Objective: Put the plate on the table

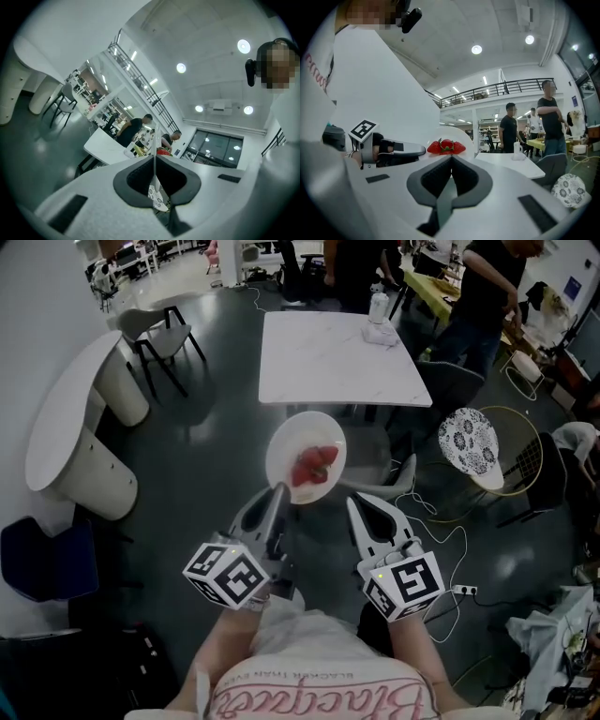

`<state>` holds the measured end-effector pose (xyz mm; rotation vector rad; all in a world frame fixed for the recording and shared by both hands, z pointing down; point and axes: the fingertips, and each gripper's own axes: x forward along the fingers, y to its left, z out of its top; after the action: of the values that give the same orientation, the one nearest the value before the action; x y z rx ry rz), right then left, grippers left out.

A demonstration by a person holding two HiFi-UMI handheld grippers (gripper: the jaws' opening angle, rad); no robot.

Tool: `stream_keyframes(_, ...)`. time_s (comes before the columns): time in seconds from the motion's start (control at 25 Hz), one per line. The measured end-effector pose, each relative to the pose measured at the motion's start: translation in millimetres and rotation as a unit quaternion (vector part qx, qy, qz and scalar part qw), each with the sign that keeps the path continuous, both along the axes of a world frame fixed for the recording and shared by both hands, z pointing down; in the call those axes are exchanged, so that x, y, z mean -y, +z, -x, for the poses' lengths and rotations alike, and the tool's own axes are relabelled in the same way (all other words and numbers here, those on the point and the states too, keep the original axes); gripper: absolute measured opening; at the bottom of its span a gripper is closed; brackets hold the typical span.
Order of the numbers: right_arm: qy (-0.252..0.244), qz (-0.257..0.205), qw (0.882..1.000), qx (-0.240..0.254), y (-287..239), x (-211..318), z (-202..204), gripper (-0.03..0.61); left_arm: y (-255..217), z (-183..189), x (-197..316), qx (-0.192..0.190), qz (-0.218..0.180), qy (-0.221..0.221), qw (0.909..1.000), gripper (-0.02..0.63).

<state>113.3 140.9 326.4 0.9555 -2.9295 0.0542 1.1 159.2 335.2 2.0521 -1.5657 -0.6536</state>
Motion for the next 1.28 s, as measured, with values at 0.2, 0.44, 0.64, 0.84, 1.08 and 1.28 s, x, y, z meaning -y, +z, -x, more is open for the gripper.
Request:
stream_keyframes(0.2, 0.014, 0.004, 1.0, -0.004, -3, 46, 32, 0.005, -4, 32, 48, -0.005, -0.002, 0.016, 0.9999, 0.015)
stream_keyframes(0.44, 0.037, 0.013, 0.999, -0.008, 2, 101, 69, 0.005, 1, 73, 104, -0.016, 0.008, 0.033, 0.9993, 0.015)
stream_keyframes(0.64, 0.05, 0.017, 0.999, -0.009, 11, 119, 79, 0.005, 10, 87, 122, -0.021, 0.014, 0.041, 0.9989, 0.015)
stream_keyframes(0.84, 0.057, 0.026, 0.998, -0.018, 17, 147, 99, 0.005, 18, 111, 154, -0.031, 0.026, 0.045, 0.9982, 0.015)
stream_keyframes(1.08, 0.053, 0.042, 0.997, -0.031, 26, 195, 124, 0.005, 29, 138, 208, -0.042, 0.046, 0.043, 0.9971, 0.015)
stream_keyframes(1.28, 0.05, 0.051, 0.997, -0.03, 38, 241, 134, 0.005, 41, 148, 251, -0.044, 0.058, 0.041, 0.9965, 0.015)
